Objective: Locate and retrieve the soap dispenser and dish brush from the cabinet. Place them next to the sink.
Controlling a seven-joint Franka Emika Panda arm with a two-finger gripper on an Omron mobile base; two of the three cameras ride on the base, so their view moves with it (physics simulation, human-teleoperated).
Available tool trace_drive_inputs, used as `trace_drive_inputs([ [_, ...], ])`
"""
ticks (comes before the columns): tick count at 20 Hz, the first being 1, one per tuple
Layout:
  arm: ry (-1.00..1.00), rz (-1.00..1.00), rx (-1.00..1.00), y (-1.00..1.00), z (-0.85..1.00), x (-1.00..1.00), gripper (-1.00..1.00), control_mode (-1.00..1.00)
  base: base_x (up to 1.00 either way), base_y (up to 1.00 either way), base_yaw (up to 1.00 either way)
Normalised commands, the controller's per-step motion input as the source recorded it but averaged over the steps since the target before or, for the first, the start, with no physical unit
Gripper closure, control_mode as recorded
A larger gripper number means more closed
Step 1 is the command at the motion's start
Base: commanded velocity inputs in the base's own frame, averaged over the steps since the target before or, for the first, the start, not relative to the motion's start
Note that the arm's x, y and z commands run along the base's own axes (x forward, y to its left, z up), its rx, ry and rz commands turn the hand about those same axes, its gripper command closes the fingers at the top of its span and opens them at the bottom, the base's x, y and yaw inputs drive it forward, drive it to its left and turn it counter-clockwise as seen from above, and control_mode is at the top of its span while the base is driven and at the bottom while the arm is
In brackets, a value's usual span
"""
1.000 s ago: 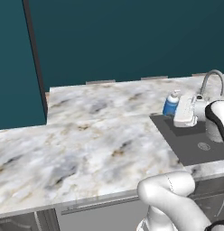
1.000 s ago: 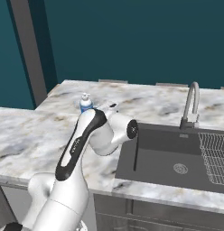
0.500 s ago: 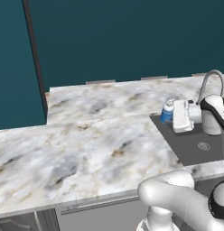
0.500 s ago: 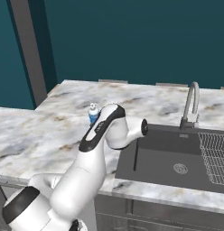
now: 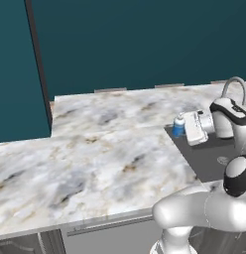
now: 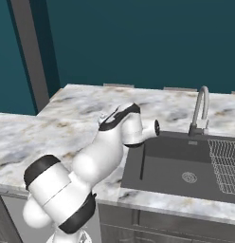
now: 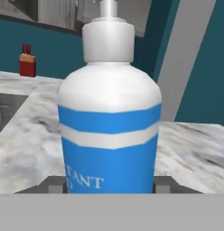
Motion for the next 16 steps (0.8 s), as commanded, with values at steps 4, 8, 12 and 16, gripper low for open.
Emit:
trace_drive_inputs([
  [4,0.02,0.08,-0.04,0.00,-0.46,0.36,1.00,-1.00,0.00,0.00,0.00],
  [8,0.01,0.08,0.00,-0.02,-0.48,0.34,1.00,-1.00,0.00,0.00,0.00],
  [12,-0.01,0.07,0.00,-0.04,-0.47,0.25,1.00,-1.00,0.00,0.00,0.00],
  [16,0.00,0.02,-0.02,-0.04,-0.37,0.10,1.00,-1.00,0.00,0.00,0.00],
])
